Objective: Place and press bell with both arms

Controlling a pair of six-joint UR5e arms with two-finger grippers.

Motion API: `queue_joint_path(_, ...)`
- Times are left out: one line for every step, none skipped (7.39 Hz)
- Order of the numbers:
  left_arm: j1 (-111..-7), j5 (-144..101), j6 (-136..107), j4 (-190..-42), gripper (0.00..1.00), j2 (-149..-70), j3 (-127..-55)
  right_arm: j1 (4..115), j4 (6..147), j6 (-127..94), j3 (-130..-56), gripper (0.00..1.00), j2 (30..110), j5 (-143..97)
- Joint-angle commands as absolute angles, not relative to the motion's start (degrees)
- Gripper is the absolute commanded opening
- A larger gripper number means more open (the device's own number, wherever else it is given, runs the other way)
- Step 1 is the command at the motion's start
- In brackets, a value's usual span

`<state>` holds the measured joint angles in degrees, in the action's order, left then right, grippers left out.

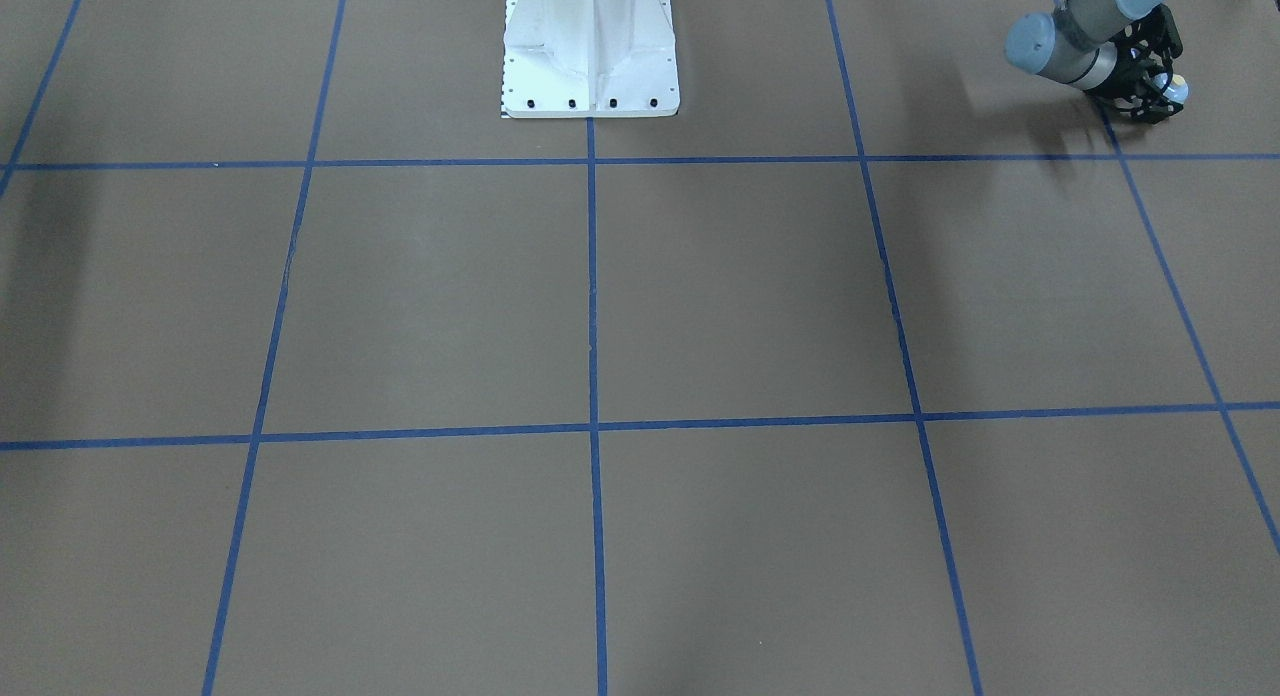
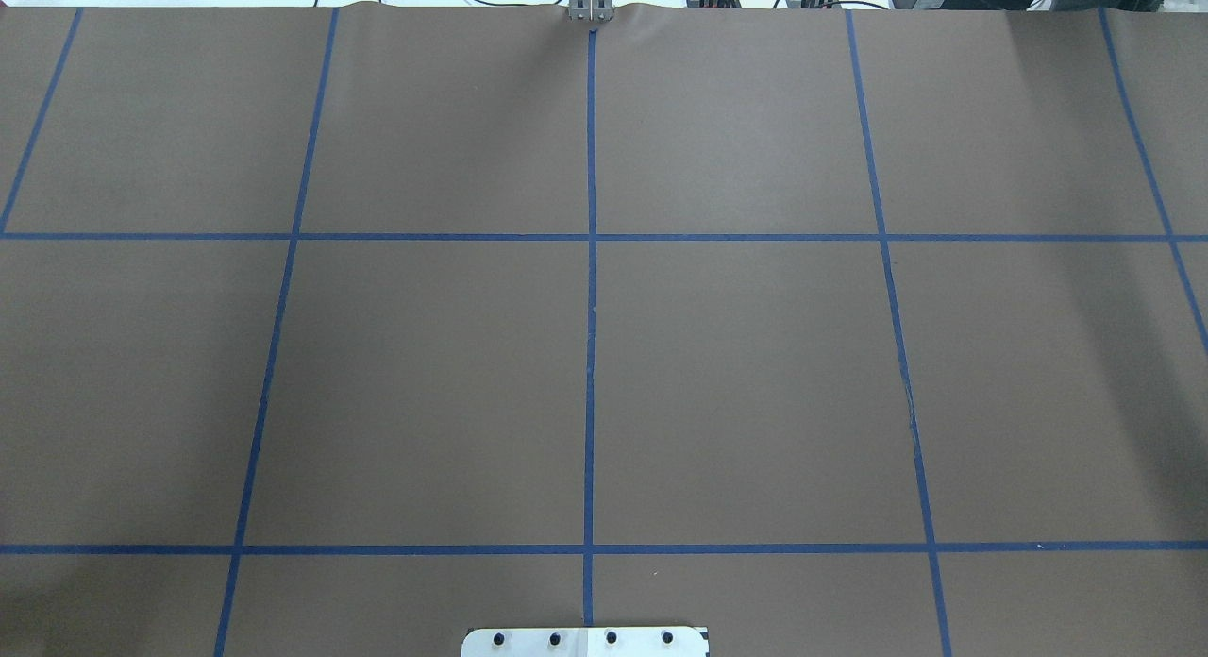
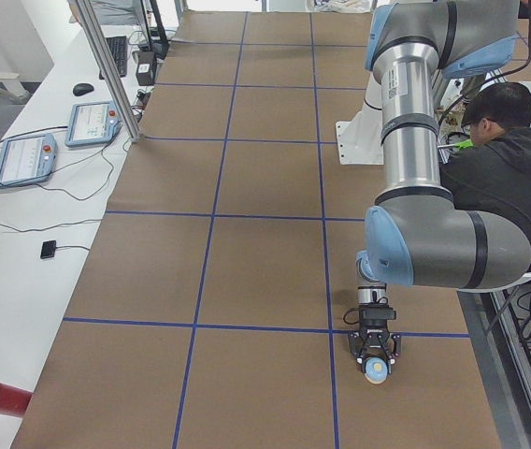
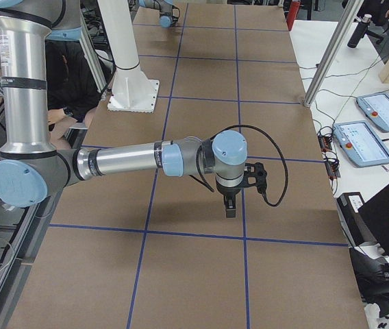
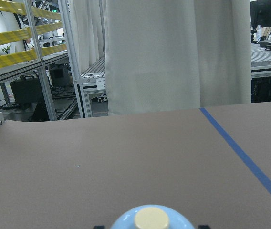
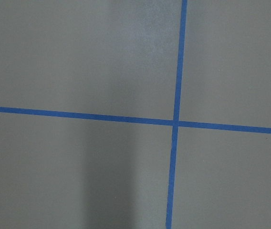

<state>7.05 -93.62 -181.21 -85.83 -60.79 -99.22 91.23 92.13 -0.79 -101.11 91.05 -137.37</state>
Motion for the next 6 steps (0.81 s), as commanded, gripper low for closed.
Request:
queue_joint_path(8.8, -93.7, -182.2, -86.0, 0.00, -59.3, -99.8, 91.2, 92.1, -0.8, -101.4, 0.99, 91.2, -137.4)
queue_joint_path(8.8, -93.7, -181.8, -86.0, 0.00, -56.5, -102.5, 91.2, 92.1, -0.8, -101.4, 0.99, 91.2, -137.4)
queue_joint_path(8.7, -93.7, -181.5, -86.0, 0.00, -52.1, -107.7, 91.2, 92.1, -0.8, -101.6, 0.99, 91.2, -137.5)
queue_joint_path(8.5, -93.7, -179.8, -86.0, 0.00, -48.6, -112.3, 91.2, 92.2, -0.9, -101.8, 0.99, 91.3, -137.5)
queue_joint_path(7.8, -93.8, -176.8, -85.2, 0.00, -48.0, -115.9, 91.3, 92.3, -0.9, -101.9, 0.99, 91.3, -137.5)
queue_joint_path(7.4, -95.0, -172.5, -84.0, 0.00, -47.4, -118.5, 91.3, 92.3, -1.0, -102.2, 0.99, 91.6, -137.5)
